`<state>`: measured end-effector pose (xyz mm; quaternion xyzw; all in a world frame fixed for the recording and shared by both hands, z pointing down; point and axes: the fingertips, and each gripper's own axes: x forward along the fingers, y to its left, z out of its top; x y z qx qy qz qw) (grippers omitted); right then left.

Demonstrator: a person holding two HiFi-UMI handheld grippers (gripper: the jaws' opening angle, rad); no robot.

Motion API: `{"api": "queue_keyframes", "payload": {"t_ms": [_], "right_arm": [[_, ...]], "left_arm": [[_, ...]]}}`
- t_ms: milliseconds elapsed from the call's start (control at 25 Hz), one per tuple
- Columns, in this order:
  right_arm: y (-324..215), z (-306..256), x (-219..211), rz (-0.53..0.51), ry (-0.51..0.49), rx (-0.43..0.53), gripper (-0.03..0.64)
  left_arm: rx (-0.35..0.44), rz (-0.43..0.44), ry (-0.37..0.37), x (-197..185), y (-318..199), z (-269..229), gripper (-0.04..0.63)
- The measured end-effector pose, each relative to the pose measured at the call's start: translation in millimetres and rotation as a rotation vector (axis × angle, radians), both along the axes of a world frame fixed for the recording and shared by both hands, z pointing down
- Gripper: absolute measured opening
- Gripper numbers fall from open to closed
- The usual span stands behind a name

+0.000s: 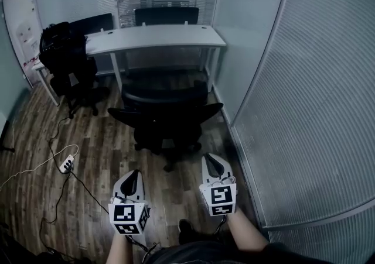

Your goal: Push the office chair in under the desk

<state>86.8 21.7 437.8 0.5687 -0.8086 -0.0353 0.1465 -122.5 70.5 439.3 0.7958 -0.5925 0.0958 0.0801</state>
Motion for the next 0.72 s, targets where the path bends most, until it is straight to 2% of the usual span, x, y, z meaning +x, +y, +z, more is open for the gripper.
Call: {"api": "queue_keyframes", "payload": {"t_ms": [160, 320, 520, 720], "right_arm": [[-29, 10, 9, -0.027, 0.007, -0.049, 0.026], [-54, 7, 10, -0.075, 0.007, -0.044, 0.026], [-69, 10, 15, -0.119, 0.047, -0.049, 0.026], [-79, 18, 13, -0.157, 0.085, -0.075, 0.028]], "left_arm": [[-0.021, -0.02, 0.005, 6, -29, 3, 0.015], [-0.019, -0.045, 0.012, 9, -51, 2, 0.017], [-0.051, -0.079, 0.002, 7, -75, 4, 0.017], [-0.047, -0.088, -0.016, 5, -90, 0, 0.017]]}}
